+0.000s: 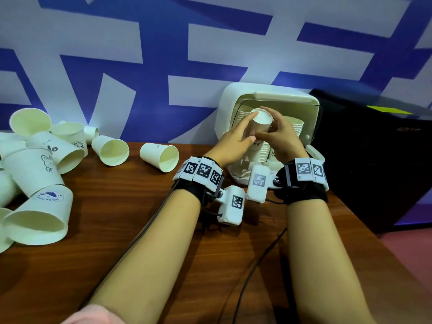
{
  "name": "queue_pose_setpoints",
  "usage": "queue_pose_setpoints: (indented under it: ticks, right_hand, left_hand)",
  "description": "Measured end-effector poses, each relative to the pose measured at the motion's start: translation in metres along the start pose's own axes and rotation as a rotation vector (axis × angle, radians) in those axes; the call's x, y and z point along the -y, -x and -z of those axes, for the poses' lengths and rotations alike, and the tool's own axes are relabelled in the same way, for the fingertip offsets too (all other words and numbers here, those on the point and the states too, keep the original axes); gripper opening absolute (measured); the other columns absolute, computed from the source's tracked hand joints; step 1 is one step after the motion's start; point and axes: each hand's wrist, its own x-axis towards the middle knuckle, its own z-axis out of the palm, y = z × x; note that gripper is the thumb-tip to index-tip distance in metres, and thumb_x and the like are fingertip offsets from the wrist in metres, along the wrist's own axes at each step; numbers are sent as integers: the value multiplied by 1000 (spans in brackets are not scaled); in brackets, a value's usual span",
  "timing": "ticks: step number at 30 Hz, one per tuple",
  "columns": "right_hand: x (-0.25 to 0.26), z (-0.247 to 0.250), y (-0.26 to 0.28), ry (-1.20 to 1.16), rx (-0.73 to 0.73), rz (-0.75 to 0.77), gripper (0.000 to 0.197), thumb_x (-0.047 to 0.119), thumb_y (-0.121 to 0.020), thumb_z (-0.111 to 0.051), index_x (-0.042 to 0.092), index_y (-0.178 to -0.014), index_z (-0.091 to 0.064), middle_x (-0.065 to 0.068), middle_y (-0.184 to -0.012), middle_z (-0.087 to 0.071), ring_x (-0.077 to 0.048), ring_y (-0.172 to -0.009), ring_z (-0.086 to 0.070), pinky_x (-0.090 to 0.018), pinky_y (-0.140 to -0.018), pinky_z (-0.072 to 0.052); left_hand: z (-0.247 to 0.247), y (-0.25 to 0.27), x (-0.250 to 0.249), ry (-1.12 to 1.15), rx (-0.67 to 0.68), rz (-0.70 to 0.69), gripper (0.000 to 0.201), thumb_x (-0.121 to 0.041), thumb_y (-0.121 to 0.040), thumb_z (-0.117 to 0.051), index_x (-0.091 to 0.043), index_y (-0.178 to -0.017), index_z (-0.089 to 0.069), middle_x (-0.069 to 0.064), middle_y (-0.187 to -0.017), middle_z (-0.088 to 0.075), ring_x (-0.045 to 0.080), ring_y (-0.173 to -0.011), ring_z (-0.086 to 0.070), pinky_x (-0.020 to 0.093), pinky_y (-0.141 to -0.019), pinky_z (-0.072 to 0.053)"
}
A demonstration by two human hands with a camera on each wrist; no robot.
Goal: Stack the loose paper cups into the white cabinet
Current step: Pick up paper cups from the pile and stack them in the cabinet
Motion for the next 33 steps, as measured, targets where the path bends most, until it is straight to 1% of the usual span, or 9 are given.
queue_pose_setpoints:
  ticks: [5,8,10,12,16,22,26,29,33]
  right_hand:
    - [-6,0,-3,54,18,-68,70,-12,-76,-69,16,-136,-50,-15,-126,-58,-29,-112,-59,-38,-86,-56]
    - [-16,-5,0,117,63,-171,68,-8,-78,-70,17,-137,-48,-18,-118,-60,-33,-111,-60,-43,-88,-55]
    - [-21,-7,0,130,73,-195,65,-6,-79,-71,17,-135,-49,-20,-118,-62,-33,-109,-62,-43,-88,-55]
    - [-20,-6,-1,142,71,-206,63,-6,-80,-70,17,-135,-49,-20,-117,-62,-28,-102,-64,-36,-83,-56]
    - [-18,-4,-2,186,83,-231,65,-2,-81,-71,19,-138,-48,-12,-111,-64,-16,-88,-64,-17,-61,-52]
    - [-16,-6,-1,200,64,-260,67,1,-80,-74,22,-138,-48,-14,-115,-65,-24,-101,-66,-35,-84,-56]
    - [-13,-8,0,200,58,-275,68,2,-79,-74,24,-138,-47,-13,-114,-65,-24,-102,-65,-33,-83,-55]
    - [-11,-10,1,157,46,-303,70,0,-77,-74,24,-137,-47,-15,-114,-66,-26,-102,-66,-40,-88,-56]
    - [-8,-11,2,134,35,-333,74,0,-77,-75,25,-139,-44,-13,-117,-63,-26,-106,-63,-42,-91,-55]
  left_hand:
    - [1,-1,4,-20,61,46,62,-17,-101,-43,-33,-153,-14,3,-158,-23,24,-142,-28,39,-114,-30]
    - [-3,0,10,-111,136,112,64,-20,-102,-42,-30,-154,-5,8,-157,-25,26,-138,-35,35,-107,-35]
    - [-4,1,14,-122,126,129,64,-20,-102,-41,-29,-154,-5,9,-157,-24,27,-140,-32,36,-109,-31]
    - [-3,2,16,-126,124,142,63,-22,-103,-40,-31,-154,-4,9,-158,-23,27,-142,-29,37,-112,-27]
    - [0,1,17,-136,145,173,62,-21,-103,-37,-32,-153,-1,11,-158,-21,29,-142,-28,37,-111,-27]
    - [-2,0,20,-120,142,167,66,-14,-102,-38,-34,-153,-1,10,-158,-21,29,-141,-29,37,-110,-27]
    - [-2,-1,21,-100,128,152,66,-14,-102,-38,-33,-153,-2,12,-157,-24,29,-140,-31,37,-109,-29]
    - [-2,0,25,-58,99,126,64,-13,-101,-41,-33,-152,-9,11,-155,-28,28,-139,-34,35,-106,-33]
    - [-1,0,32,110,79,108,69,-8,-98,-48,-31,-153,-13,5,-159,-21,22,-145,-22,35,-113,-28]
